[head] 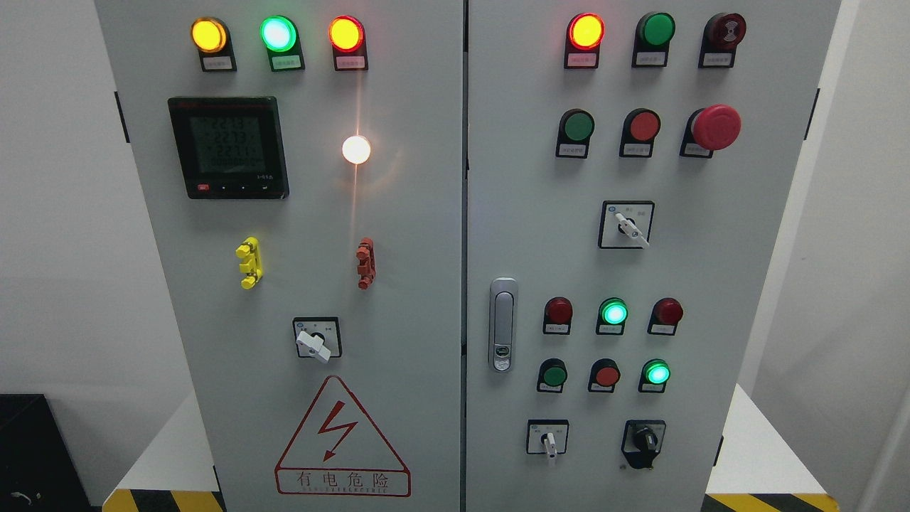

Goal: Flip black knob to close circuit

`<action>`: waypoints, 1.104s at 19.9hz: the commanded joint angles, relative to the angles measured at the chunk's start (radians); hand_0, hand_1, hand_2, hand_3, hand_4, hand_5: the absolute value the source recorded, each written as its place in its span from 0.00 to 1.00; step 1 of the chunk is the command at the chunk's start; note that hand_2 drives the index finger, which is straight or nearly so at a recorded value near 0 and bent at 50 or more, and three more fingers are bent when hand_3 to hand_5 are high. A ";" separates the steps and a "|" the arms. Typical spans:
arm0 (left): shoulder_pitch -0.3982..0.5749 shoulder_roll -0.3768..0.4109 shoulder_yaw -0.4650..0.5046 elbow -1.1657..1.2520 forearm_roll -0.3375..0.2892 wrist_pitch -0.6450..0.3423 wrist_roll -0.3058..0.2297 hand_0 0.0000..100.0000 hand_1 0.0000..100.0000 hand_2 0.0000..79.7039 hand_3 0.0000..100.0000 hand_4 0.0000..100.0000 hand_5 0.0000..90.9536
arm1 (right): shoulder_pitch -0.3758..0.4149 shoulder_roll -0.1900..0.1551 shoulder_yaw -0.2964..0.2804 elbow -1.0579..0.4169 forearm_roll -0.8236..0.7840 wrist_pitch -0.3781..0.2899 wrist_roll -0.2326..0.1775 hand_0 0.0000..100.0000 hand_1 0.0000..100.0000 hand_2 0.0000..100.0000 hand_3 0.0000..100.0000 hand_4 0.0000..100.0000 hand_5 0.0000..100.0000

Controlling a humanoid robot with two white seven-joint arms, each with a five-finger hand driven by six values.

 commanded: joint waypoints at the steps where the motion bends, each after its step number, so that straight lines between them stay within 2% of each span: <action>1: 0.000 0.000 -0.001 0.001 0.000 -0.001 -0.001 0.12 0.56 0.00 0.00 0.00 0.00 | -0.003 0.001 -0.033 0.023 0.006 -0.001 0.019 0.00 0.04 0.00 0.00 0.00 0.00; 4: 0.000 0.000 0.000 0.001 0.000 -0.001 -0.001 0.12 0.56 0.00 0.00 0.00 0.00 | -0.003 0.001 -0.031 0.014 0.006 -0.018 0.021 0.00 0.04 0.00 0.00 0.00 0.00; 9: 0.000 0.000 0.000 -0.001 0.000 -0.001 -0.001 0.12 0.56 0.00 0.00 0.00 0.00 | 0.004 0.004 -0.022 -0.108 0.015 -0.021 0.027 0.00 0.02 0.00 0.00 0.00 0.00; 14: 0.000 0.000 0.000 0.001 0.000 -0.001 -0.001 0.12 0.56 0.00 0.00 0.00 0.00 | 0.004 0.004 -0.052 -0.234 0.236 -0.018 0.036 0.00 0.01 0.00 0.02 0.00 0.00; 18: 0.000 0.000 0.000 0.001 0.000 -0.001 -0.001 0.12 0.56 0.00 0.00 0.00 0.00 | 0.004 0.017 -0.108 -0.334 0.377 -0.014 0.030 0.00 0.00 0.01 0.11 0.11 0.00; 20: 0.000 0.000 0.000 -0.001 0.000 -0.001 -0.001 0.12 0.56 0.00 0.00 0.00 0.00 | 0.004 0.021 -0.129 -0.381 0.446 -0.012 0.028 0.00 0.00 0.03 0.13 0.13 0.00; 21: 0.000 0.000 0.000 0.001 0.000 -0.001 -0.001 0.12 0.56 0.00 0.00 0.00 0.00 | 0.004 0.029 -0.143 -0.412 0.478 -0.012 0.028 0.00 0.00 0.08 0.18 0.18 0.00; 22: 0.000 0.000 0.000 0.001 0.000 -0.001 -0.001 0.12 0.56 0.00 0.00 0.00 0.00 | 0.006 0.034 -0.158 -0.444 0.515 -0.012 0.028 0.00 0.00 0.09 0.19 0.19 0.00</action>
